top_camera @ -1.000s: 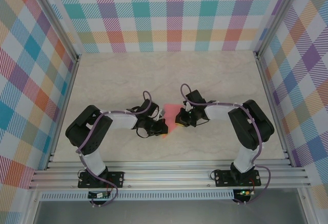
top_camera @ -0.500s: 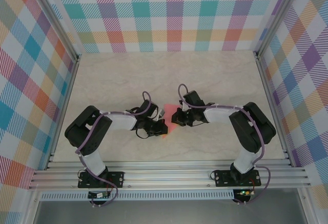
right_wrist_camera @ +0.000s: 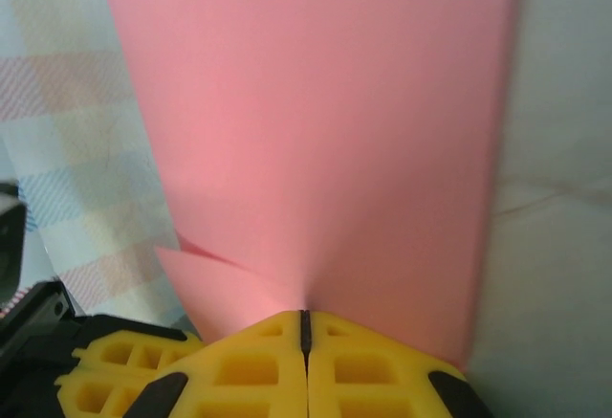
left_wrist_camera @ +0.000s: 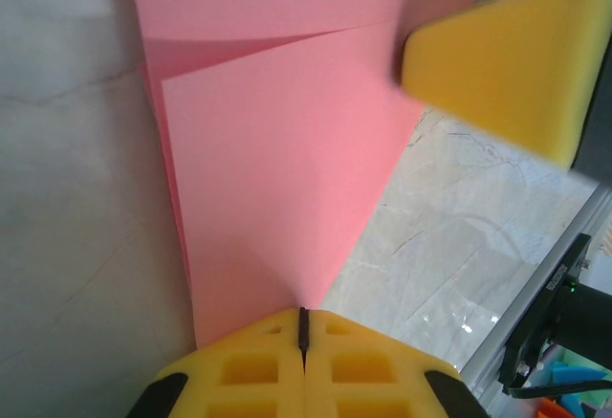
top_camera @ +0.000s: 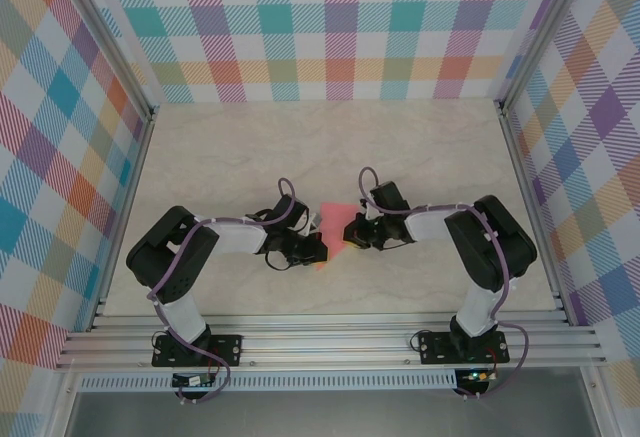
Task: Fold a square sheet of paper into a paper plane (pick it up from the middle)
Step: Third fold the triangle at the center of the table.
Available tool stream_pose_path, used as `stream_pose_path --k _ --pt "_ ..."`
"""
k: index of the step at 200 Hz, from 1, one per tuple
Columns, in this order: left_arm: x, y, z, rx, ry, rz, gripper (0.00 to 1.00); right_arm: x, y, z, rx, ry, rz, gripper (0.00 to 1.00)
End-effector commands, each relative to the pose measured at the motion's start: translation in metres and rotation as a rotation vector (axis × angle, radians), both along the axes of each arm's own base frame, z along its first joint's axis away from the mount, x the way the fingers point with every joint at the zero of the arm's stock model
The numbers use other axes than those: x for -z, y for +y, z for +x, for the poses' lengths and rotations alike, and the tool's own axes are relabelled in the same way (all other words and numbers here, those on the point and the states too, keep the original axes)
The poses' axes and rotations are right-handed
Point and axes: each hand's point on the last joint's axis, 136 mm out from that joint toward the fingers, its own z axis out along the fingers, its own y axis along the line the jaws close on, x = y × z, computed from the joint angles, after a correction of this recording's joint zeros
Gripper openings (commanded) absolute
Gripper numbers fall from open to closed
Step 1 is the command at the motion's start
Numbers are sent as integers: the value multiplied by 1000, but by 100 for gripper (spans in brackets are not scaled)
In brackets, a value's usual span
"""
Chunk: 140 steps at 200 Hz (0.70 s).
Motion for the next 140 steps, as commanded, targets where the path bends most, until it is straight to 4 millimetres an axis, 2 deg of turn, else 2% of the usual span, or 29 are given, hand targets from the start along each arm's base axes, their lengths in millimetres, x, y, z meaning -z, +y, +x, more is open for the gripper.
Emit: stream_pose_path --k 1,26,40,78,102,140 --pt "42 36 -29 -11 123 175 0 24 -48 17 123 -38 -190 6" --pt "41 36 -29 -10 121 170 0 24 -61 26 178 -66 -192 6" --pt "41 35 -29 -8 120 167 0 15 -60 31 189 -96 -158 7" --pt "41 35 -29 -7 121 165 0 -31 -45 39 151 -197 -45 10" --pt "40 33 -27 -7 120 159 0 -44 -24 33 81 -197 37 11" --pt "39 33 -27 -8 119 162 0 -32 12 11 -26 -155 52 10"
